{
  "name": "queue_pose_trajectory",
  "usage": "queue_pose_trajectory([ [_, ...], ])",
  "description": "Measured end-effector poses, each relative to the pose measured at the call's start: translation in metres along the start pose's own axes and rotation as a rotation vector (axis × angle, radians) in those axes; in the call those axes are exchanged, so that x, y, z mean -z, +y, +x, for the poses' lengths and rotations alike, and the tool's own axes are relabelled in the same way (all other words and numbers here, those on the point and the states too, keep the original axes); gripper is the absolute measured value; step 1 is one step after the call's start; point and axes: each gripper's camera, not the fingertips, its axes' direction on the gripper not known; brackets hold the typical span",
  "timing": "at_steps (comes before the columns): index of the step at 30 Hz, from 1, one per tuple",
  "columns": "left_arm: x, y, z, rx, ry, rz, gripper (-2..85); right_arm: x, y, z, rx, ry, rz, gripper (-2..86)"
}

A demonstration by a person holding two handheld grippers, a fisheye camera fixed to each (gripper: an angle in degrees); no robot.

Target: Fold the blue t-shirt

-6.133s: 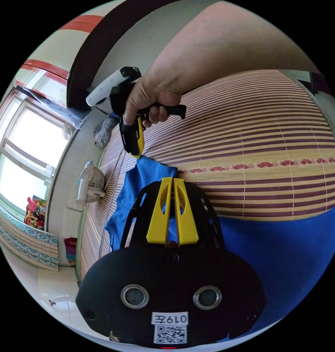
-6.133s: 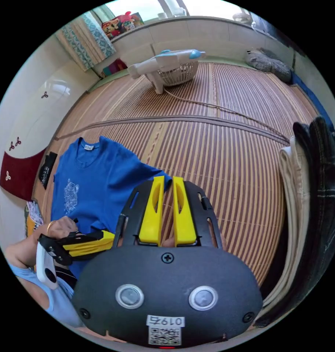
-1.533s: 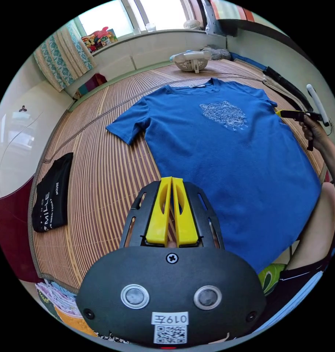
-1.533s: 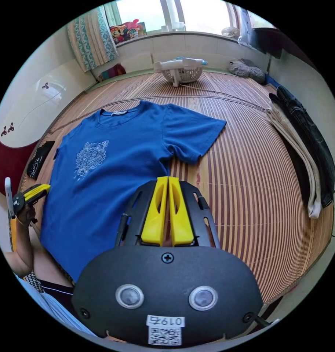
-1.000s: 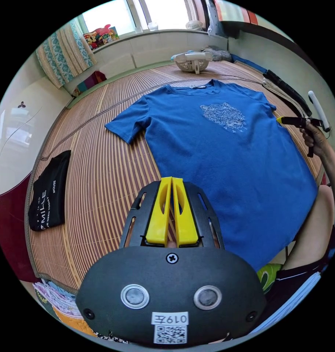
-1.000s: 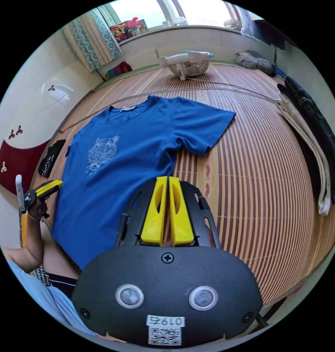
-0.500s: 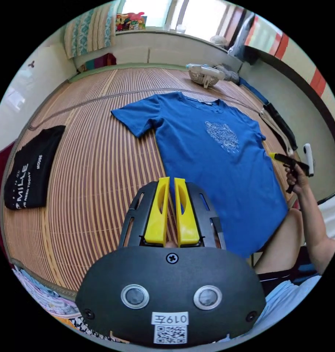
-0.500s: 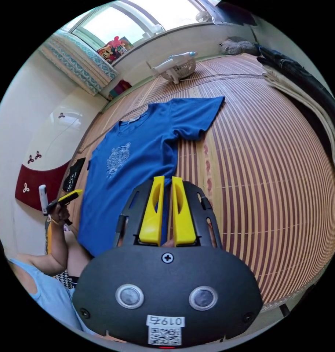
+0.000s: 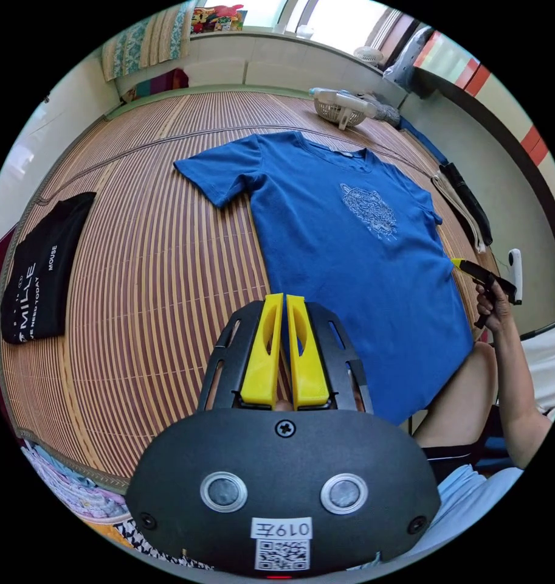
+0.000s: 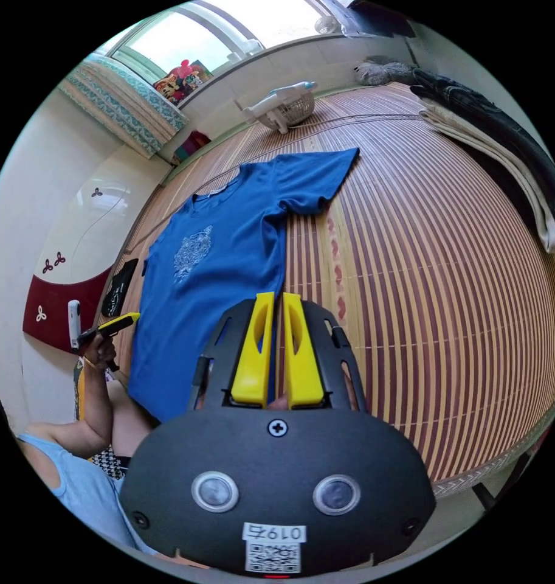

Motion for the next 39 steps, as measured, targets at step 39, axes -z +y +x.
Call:
queue_pose_trajectory([
  [39,0.027,0.048,0.015,-0.176,-0.062,0.107,0.9,-0.162,-0.282,-0.172,0.279,0.529,-0.008,2.3],
])
